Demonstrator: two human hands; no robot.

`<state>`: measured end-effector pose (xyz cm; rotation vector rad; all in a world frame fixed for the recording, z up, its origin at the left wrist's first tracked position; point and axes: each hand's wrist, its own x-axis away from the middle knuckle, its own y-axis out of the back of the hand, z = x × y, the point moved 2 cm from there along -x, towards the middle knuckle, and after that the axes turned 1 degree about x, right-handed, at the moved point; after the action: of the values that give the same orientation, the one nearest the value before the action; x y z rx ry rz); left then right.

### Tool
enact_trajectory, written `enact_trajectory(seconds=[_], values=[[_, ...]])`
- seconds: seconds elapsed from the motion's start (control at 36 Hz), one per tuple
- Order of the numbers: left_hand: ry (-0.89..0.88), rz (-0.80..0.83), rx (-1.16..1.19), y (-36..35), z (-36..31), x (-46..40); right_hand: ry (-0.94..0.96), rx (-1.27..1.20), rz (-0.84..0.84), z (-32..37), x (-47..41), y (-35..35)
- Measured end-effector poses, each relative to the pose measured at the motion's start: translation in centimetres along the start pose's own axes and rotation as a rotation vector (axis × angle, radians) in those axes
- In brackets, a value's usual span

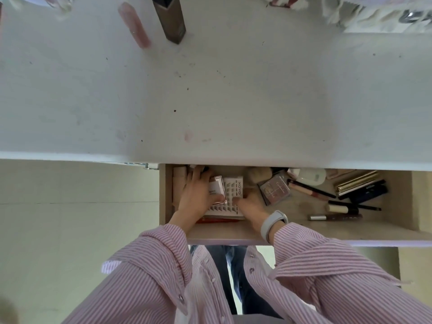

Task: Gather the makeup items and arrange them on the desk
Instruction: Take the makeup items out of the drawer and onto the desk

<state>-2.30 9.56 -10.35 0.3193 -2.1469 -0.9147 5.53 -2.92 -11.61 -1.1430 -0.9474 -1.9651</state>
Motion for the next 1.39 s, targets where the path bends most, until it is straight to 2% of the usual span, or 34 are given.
enact_trajectory(seconds=[0.11,0.19,0.31,0.42,0.47,0.56,0.67,0.75,0.81,0.92,1.06,1.19,1.39], values=[[0.021,-0.040,0.083,0.5,0.3,1.7,0.113,0.084,0.045,0.3,1.4,1.0],[0.063,-0.028,0.241,1.1,0.8,3.0,0.222,0.135,0.058,0.4,2.5,2.3],[0.003,0.002,0.295,2.4,1.2,4.5,0.392,0.330,0.060,0.4,4.0,4.4],[-0.064,-0.013,0.337,4.5,0.9,5.8,0.620,0.521,0.009,1.3,5.9,7.0],[-0.106,-0.050,0.391,5.9,0.4,6.5,0.749,0.523,-0.049,2.2,7.0,8.4],[-0.075,-0.156,0.614,8.3,-1.0,7.1,0.879,0.423,-0.155,4.0,8.6,10.5],[-0.043,-0.361,0.919,11.5,-3.4,6.0,0.864,0.074,-0.208,7.7,10.2,12.9],[-0.021,-0.458,0.999,13.2,-5.3,3.7,0.871,-0.096,-0.352,10.8,9.6,14.4],[0.010,-0.492,1.025,13.9,-6.4,1.4,0.792,-0.201,-0.434,12.2,8.2,15.2],[0.036,-0.504,0.979,14.4,-8.4,-2.8,0.621,-0.397,-0.492,14.4,5.7,15.6],[0.049,-0.534,0.833,15.4,-10.1,-7.1,0.504,-0.646,-0.355,16.6,3.6,14.9],[0.061,-0.561,0.700,17.0,-11.9,-10.8,0.491,-0.538,-0.407,19.2,2.5,14.1],[0.102,-0.626,0.455,18.0,-12.7,-12.2,0.426,0.018,-0.499,20.8,2.5,14.4]])
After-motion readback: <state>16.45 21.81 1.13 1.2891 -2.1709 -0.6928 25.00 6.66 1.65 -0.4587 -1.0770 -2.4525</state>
